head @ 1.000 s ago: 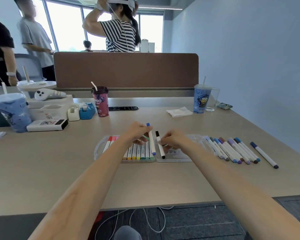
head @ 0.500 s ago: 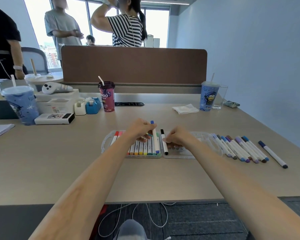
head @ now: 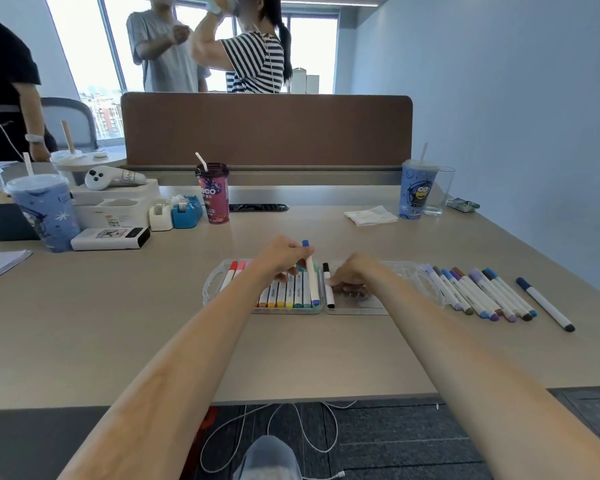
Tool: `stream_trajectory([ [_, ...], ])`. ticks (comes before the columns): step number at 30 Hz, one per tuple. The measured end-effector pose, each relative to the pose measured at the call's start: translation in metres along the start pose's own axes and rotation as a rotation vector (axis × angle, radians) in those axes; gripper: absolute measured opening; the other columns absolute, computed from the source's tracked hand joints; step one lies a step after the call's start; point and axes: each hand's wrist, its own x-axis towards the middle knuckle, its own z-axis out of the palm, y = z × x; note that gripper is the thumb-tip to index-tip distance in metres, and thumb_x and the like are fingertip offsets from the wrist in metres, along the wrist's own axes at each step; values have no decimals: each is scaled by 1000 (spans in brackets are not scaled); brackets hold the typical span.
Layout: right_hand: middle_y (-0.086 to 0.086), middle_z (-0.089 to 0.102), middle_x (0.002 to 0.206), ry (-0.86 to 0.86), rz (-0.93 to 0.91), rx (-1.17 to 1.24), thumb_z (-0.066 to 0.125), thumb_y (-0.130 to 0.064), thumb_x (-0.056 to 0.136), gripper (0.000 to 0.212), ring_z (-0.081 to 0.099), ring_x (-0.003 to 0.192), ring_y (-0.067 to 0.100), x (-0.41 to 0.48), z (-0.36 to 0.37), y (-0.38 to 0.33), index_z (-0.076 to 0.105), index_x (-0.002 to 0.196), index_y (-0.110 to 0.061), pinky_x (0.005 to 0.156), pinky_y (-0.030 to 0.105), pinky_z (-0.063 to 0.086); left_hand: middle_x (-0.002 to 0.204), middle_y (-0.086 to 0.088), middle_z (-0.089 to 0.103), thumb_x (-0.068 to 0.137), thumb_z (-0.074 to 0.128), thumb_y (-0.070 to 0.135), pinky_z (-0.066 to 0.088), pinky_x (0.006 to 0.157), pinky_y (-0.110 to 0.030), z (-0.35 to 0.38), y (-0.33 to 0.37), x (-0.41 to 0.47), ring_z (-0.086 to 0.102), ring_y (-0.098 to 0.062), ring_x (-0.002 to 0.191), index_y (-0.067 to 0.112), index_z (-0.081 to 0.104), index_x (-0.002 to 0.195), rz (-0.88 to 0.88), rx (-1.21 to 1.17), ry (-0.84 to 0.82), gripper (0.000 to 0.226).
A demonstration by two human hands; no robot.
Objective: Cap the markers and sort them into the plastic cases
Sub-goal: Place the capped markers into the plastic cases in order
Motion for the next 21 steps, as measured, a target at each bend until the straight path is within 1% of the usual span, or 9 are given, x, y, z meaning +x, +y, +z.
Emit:
stream_trajectory([
  [4,6,56,63,2,-13,-101,66,-34,90,38,50,55,19,2,1,-5,51,66,-9,63,33,47,84,0,65,95,55,37,43,54,-22,2,3,-2,53,-11,69,14,64,86,6,3,0,26],
  [6,6,55,63,-37,-24,-123,62,-33,93,38,51,57,19,4,1,-3,52,67,-8,57,32,46,84,1,64,95,55,37,43,53,-21,3,5,-4,53,-10,69,15,63,85,9,21,-3,26],
  [7,7,56,65,-45,-42,-97,59,-29,95,34,51,57,20,5,0,1,55,69,-7,54,30,44,86,0,65,95,55,37,43,52,-21,3,6,-4,53,-10,69,15,63,85,10,28,-4,26],
  [8,10,57,67,-24,-80,-27,58,-20,94,26,52,58,20,6,-2,6,59,74,-4,51,28,43,87,-2,66,95,55,37,43,51,-21,4,7,-3,53,-10,68,14,63,85,10,28,-4,27],
  [10,14,62,79,98,-192,173,58,-8,89,10,54,65,20,7,-7,23,65,83,-4,51,24,40,89,-3,67,95,56,37,44,51,-21,8,11,-1,54,-11,68,13,64,84,4,21,-9,27],
  [13,12,68,96,240,-283,358,59,-7,88,6,58,74,16,1,-17,47,64,87,-11,54,22,40,82,0,66,93,58,40,45,54,-24,21,19,6,54,-13,71,13,66,82,-5,71,-4,30],
  [16,10,68,102,246,-295,377,63,-12,87,18,61,81,18,-2,-22,61,63,105,-11,66,26,48,82,-5,65,92,60,39,42,50,-25,34,24,16,52,-14,66,10,65,79,-11,142,13,32],
  [18,9,69,101,237,-305,355,65,-16,88,24,60,80,15,-2,-23,69,62,110,-12,73,28,49,78,-3,63,92,60,35,40,50,-23,41,27,20,50,-12,62,10,63,77,4,193,14,30],
  [21,8,70,101,232,-343,347,64,-18,89,24,60,79,13,-6,-25,74,61,113,-14,64,23,44,69,1,60,92,60,31,40,51,-23,49,27,26,49,-10,58,10,63,74,33,276,30,28],
])
